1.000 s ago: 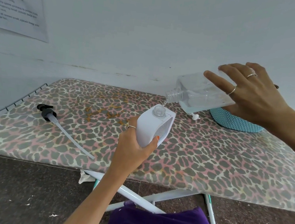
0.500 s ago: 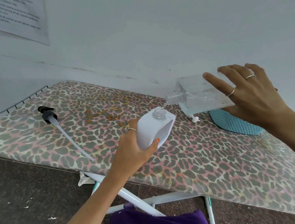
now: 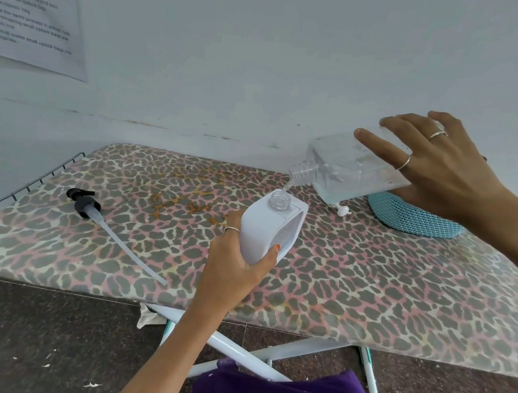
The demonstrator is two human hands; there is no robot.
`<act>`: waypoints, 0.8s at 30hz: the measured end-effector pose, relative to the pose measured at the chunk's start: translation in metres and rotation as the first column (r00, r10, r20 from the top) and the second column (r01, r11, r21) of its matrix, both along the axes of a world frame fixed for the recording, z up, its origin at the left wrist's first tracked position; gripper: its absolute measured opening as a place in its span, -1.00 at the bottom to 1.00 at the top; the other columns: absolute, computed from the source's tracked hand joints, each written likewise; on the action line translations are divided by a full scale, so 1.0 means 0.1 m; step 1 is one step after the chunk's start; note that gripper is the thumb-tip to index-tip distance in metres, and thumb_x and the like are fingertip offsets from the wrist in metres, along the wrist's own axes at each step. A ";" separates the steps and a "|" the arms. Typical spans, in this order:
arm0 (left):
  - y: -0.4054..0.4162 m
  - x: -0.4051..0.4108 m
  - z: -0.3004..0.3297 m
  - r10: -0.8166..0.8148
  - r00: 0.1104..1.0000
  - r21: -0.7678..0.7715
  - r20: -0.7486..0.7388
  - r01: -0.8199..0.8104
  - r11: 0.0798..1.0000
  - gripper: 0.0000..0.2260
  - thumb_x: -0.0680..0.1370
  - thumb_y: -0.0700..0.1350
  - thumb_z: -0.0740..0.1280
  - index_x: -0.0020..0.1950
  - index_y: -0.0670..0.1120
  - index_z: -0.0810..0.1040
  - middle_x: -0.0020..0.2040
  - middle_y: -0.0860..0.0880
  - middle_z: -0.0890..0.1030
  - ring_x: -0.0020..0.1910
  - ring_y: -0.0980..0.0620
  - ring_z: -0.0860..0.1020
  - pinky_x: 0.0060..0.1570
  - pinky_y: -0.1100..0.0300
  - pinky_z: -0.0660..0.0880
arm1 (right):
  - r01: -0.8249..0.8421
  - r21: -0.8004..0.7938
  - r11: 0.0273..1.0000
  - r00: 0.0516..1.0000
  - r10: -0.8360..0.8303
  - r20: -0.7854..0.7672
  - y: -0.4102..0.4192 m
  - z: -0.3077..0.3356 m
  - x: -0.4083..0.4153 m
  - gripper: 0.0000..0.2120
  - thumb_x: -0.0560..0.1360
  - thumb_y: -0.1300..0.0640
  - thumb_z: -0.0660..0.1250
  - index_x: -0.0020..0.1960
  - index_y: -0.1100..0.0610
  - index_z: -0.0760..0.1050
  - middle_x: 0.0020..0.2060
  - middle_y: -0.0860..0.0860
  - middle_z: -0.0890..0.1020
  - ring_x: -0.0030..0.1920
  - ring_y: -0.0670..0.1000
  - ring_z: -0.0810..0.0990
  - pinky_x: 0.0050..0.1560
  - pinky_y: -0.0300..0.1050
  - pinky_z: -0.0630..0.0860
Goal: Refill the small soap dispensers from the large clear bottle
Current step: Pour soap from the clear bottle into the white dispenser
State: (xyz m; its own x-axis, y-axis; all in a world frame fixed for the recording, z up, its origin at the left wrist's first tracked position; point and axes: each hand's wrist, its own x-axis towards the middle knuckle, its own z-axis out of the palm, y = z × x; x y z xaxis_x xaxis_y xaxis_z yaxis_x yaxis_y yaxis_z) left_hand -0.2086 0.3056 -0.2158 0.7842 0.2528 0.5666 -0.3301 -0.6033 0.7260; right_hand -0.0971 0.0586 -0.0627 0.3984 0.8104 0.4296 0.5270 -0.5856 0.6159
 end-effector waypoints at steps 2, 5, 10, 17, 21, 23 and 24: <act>0.00 0.00 0.00 0.001 1.000 0.000 0.000 -0.001 1.000 -0.45 0.40 -0.02 0.50 0.27 -0.17 0.38 0.01 0.06 0.49 -0.11 0.14 0.51 -0.24 0.55 0.44 | 0.001 -0.003 1.000 1.000 -0.001 0.001 0.00 0.00 0.00 -0.03 0.21 0.09 0.62 0.47 0.08 0.17 0.21 0.33 0.48 0.15 0.35 0.53 0.11 0.35 0.40; 0.00 0.00 0.00 0.000 1.000 0.001 0.001 0.000 1.000 -0.45 0.40 -0.03 0.50 0.28 -0.17 0.37 0.01 0.06 0.50 -0.12 0.14 0.50 -0.25 0.54 0.45 | -0.002 -0.001 1.000 1.000 0.002 0.003 0.00 0.00 0.00 -0.05 0.22 0.09 0.61 0.47 0.08 0.17 0.21 0.33 0.48 0.15 0.35 0.53 0.10 0.35 0.40; 0.00 -0.01 0.00 0.005 1.000 -0.003 0.003 -0.005 1.000 -0.46 0.40 -0.04 0.50 0.27 -0.17 0.37 0.01 0.06 0.49 -0.11 0.13 0.50 -0.25 0.53 0.45 | 0.012 -0.008 1.000 1.000 -0.012 -0.009 -0.02 0.00 0.00 -0.03 0.21 0.09 0.61 0.48 0.07 0.15 0.22 0.33 0.47 0.16 0.35 0.52 0.11 0.35 0.39; 0.00 0.00 -0.01 -0.002 1.000 -0.008 0.007 0.002 1.000 -0.45 0.39 0.04 0.47 0.26 -0.15 0.37 -0.01 0.08 0.49 -0.13 0.20 0.47 -0.25 0.50 0.48 | 0.010 -0.018 1.000 1.000 -0.010 -0.009 -0.02 0.02 -0.01 -0.05 0.23 0.08 0.60 0.48 0.07 0.15 0.22 0.34 0.47 0.16 0.35 0.51 0.11 0.36 0.39; 0.00 -0.01 -0.01 -0.005 1.000 -0.009 0.002 0.005 1.000 -0.47 0.39 0.01 0.48 0.25 -0.15 0.37 -0.02 0.08 0.49 -0.14 0.17 0.49 -0.26 0.50 0.47 | 0.017 -0.028 0.999 1.000 -0.018 -0.015 -0.03 0.03 -0.01 -0.06 0.25 0.06 0.59 0.48 0.06 0.14 0.23 0.34 0.46 0.17 0.36 0.51 0.12 0.36 0.38; 0.00 -0.01 -0.01 -0.002 1.000 -0.005 -0.002 0.002 1.000 -0.47 0.40 -0.01 0.49 0.25 -0.15 0.37 -0.03 0.08 0.49 -0.16 0.18 0.49 -0.27 0.49 0.47 | 0.021 -0.032 0.999 1.000 -0.021 -0.018 -0.03 0.04 -0.01 -0.06 0.25 0.05 0.58 0.48 0.06 0.15 0.23 0.34 0.46 0.17 0.36 0.51 0.12 0.37 0.38; 0.00 -0.02 0.00 0.002 1.000 -0.003 -0.004 -0.002 1.000 -0.46 0.39 0.01 0.48 0.25 -0.15 0.37 -0.04 0.08 0.48 -0.18 0.20 0.49 -0.28 0.47 0.48 | 0.022 -0.034 0.999 1.000 -0.023 -0.017 -0.03 0.04 -0.01 -0.06 0.25 0.05 0.58 0.48 0.06 0.15 0.23 0.34 0.46 0.17 0.36 0.51 0.12 0.37 0.38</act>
State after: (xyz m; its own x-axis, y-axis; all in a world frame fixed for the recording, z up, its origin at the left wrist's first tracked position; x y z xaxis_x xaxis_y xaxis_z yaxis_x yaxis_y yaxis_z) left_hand -0.2103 0.3055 -0.2160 0.7859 0.2557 0.5630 -0.3265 -0.6016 0.7290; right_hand -0.0982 0.0556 -0.0589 0.4241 0.8150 0.3949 0.5250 -0.5765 0.6261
